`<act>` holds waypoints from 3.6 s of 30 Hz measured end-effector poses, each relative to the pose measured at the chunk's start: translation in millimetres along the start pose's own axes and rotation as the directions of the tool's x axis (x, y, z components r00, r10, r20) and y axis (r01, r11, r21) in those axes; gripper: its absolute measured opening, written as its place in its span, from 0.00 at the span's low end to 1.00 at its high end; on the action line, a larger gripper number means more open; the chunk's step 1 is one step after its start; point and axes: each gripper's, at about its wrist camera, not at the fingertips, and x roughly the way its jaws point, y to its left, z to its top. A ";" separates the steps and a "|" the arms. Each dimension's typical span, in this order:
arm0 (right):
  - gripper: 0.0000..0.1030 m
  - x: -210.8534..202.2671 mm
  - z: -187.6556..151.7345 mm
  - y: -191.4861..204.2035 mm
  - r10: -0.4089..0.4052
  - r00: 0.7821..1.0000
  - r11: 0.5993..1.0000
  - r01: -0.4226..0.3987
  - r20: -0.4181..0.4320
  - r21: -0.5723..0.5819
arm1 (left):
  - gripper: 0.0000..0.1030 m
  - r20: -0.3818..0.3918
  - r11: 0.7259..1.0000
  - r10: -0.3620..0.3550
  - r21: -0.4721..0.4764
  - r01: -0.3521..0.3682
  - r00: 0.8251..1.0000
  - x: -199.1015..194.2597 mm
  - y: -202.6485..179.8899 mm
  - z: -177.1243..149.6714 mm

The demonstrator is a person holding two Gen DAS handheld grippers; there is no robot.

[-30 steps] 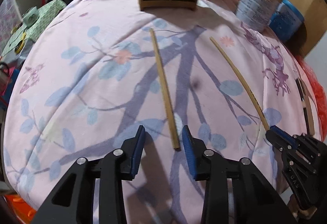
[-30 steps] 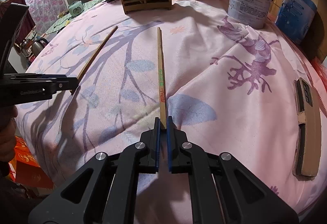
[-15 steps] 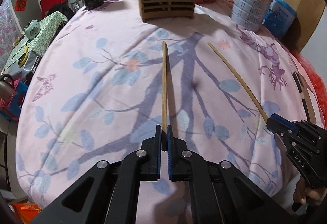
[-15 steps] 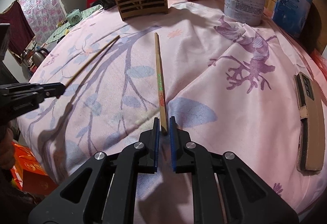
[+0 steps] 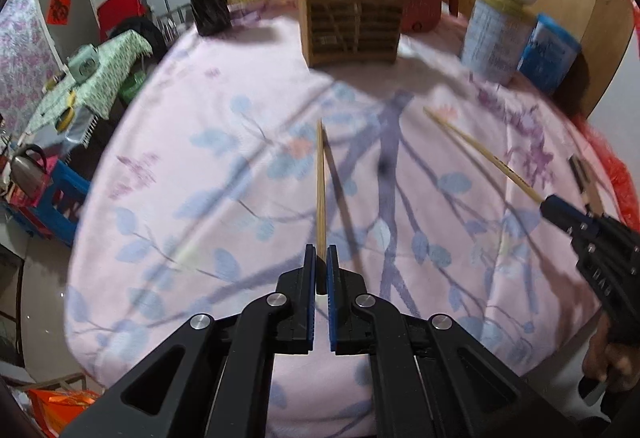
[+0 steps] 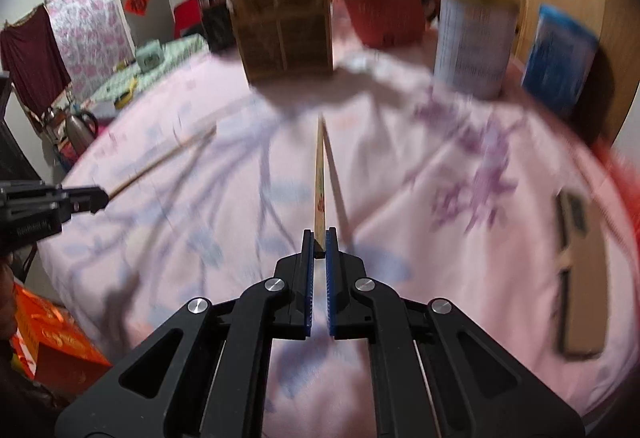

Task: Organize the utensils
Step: 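Carry both held chopsticks up to the wooden holder with both tools, then open the left tool to drop its chopstick into the holder while the right tool carries its own, then lower the right tool's chopstick into the holder and open the right tool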

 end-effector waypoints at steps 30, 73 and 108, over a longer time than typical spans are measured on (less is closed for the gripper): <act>0.07 -57.9 76.8 19.2 0.201 0.965 0.979 -0.191 0.166 -0.076 | 0.05 0.167 0.994 0.079 -0.091 -0.065 0.983 -84.6 16.4 66.3; 0.06 -61.2 151.1 -58.7 -0.184 0.963 0.954 0.126 0.199 0.271 | 0.59 0.284 0.992 -0.124 0.060 0.112 0.951 1.7 -1.6 337.9; 0.06 15.5 311.0 10.0 0.159 0.912 0.987 -0.152 0.378 -0.048 | 0.94 -0.016 0.904 0.263 -0.345 -0.252 0.965 -38.4 122.7 95.5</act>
